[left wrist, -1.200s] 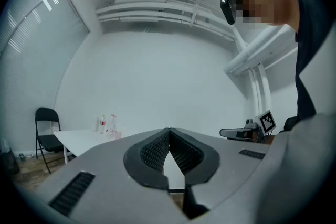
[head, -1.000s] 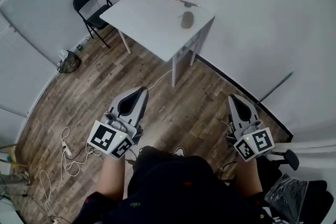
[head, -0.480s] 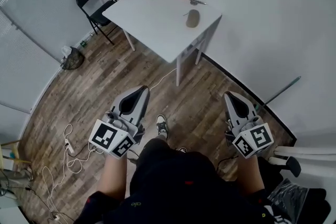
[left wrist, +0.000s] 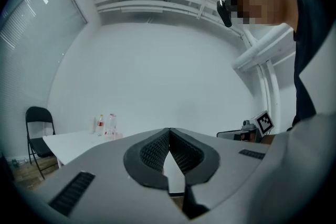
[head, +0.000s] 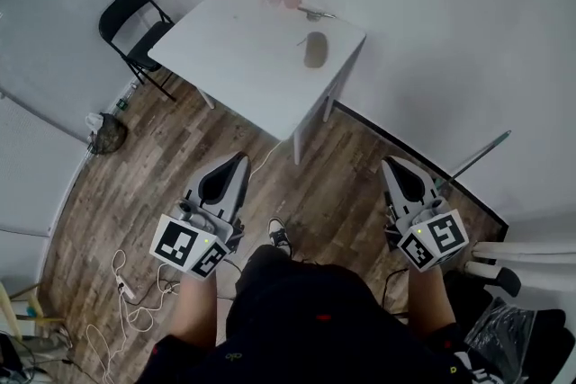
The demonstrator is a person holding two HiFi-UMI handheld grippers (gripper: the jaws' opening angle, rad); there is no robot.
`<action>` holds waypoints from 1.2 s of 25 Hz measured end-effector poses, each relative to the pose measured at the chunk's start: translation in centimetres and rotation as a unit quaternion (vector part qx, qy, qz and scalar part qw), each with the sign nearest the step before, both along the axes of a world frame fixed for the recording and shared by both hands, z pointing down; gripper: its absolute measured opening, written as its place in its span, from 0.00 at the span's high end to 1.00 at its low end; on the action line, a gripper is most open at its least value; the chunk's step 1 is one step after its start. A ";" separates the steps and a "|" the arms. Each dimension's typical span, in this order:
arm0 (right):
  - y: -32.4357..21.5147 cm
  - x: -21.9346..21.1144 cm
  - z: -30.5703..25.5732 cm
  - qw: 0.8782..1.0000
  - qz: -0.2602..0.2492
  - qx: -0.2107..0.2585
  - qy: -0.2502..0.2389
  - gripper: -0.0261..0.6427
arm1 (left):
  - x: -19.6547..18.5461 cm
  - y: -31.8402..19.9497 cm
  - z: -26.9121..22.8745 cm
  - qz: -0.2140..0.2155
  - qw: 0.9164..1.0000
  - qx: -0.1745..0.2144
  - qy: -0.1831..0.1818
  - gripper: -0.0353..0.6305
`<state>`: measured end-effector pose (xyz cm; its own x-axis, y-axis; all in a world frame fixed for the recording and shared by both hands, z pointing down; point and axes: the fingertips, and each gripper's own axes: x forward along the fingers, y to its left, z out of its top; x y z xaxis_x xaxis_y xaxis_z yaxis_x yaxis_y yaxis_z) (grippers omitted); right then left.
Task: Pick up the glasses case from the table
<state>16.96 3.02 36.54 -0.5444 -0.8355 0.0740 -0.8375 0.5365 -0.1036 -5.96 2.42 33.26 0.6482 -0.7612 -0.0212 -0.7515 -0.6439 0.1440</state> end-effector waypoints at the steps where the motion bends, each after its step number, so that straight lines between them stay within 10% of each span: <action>1: -1.0 -0.4 0.0 1.000 0.003 -0.001 0.002 0.93 | -0.4 -1.1 0.0 0.003 1.000 0.001 -0.003 0.92; 15: -10.2 -9.2 -0.7 1.000 0.002 -0.002 0.010 0.93 | -7.3 -10.6 1.5 0.025 1.000 -0.013 -0.006 0.92; 30: -20.0 -5.9 -0.4 1.000 -0.017 -0.012 0.001 0.93 | -4.4 -18.5 1.4 -0.004 1.000 -0.025 -0.006 0.92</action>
<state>11.04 -17.03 36.10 -0.5718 -0.8150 0.0939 -0.8193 0.5616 -0.1154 -10.32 -16.05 34.65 0.6426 -0.7658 0.0246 -0.7578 -0.6306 0.1677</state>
